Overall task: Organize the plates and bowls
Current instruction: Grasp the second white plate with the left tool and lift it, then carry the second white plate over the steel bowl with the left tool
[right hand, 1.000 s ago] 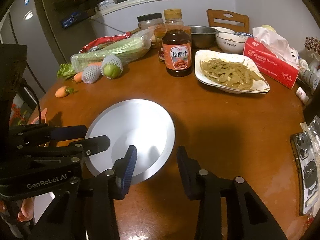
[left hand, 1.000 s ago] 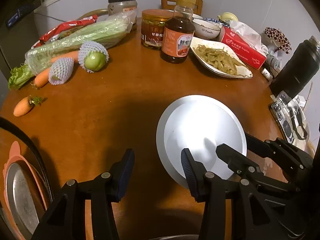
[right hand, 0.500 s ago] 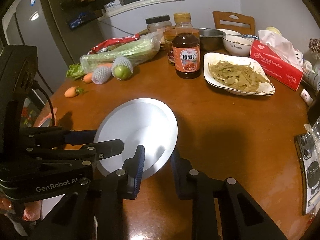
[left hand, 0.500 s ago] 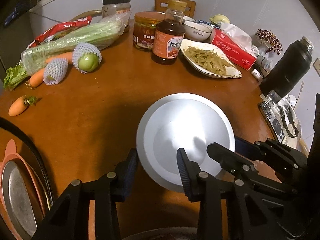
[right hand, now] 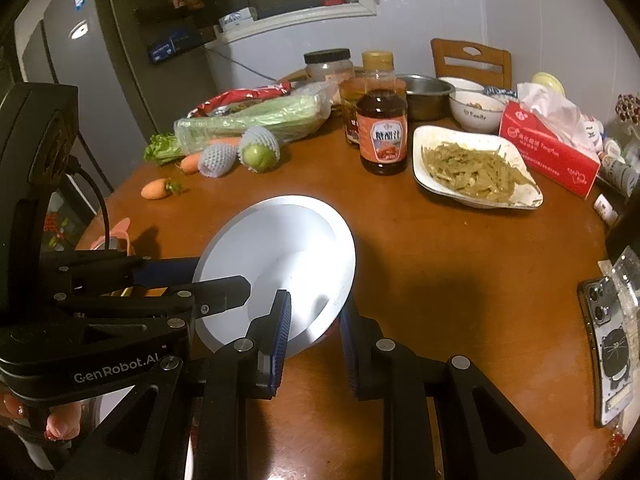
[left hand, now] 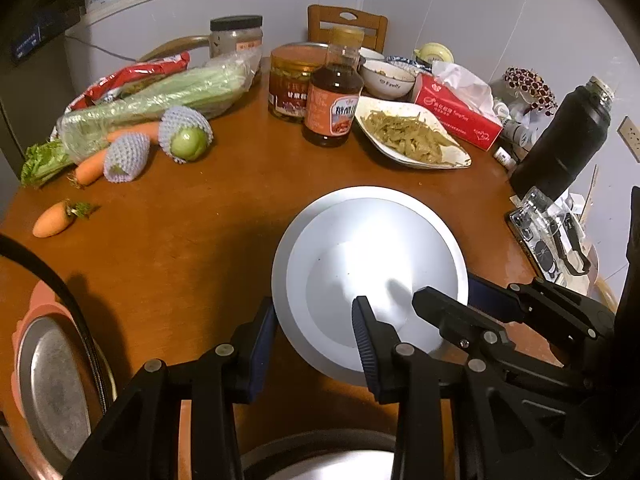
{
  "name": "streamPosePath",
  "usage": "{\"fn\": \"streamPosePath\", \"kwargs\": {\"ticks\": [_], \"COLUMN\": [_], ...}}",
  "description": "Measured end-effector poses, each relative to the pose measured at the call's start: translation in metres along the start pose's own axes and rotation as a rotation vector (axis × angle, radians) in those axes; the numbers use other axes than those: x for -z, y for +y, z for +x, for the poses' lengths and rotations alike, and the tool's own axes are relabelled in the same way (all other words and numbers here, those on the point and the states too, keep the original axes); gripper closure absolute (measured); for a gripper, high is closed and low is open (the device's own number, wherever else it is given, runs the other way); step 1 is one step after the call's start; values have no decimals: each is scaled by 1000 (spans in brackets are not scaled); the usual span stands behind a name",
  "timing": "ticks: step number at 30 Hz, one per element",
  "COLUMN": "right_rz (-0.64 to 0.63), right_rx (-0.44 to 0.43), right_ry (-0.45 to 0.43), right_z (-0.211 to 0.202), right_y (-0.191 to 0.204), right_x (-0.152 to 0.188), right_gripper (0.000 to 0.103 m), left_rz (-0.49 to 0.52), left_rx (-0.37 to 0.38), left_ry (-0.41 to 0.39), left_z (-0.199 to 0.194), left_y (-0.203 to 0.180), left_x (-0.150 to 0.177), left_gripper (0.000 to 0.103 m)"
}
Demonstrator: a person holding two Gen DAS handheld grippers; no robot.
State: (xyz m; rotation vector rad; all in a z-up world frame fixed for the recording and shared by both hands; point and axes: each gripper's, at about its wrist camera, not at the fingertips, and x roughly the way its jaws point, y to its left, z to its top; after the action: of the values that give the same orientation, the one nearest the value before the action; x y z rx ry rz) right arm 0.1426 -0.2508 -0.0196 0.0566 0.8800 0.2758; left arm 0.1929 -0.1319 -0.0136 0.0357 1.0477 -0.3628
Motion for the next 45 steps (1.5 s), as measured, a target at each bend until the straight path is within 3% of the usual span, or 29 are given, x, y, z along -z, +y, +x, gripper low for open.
{"fn": "streamPosePath", "kwargs": {"ticks": [11,24,45], "right_rz": [-34,-88,-112], "right_rx": [-19,-47,-43], "right_ry": [-56,-122,-103], "right_z": [-33,-73,-86], "right_y": [22,60,86], "right_x": [2,23,80], "right_gripper": [77,77,76], "left_rz": [3,-6,-24], "left_rx": [-27,-55,-40], "left_ry": [-80,-161,-159], "left_z": [-48,-101,-104], "left_y": [-1,1,6], "left_x": [15,57,118], "left_gripper": [65,65,65]}}
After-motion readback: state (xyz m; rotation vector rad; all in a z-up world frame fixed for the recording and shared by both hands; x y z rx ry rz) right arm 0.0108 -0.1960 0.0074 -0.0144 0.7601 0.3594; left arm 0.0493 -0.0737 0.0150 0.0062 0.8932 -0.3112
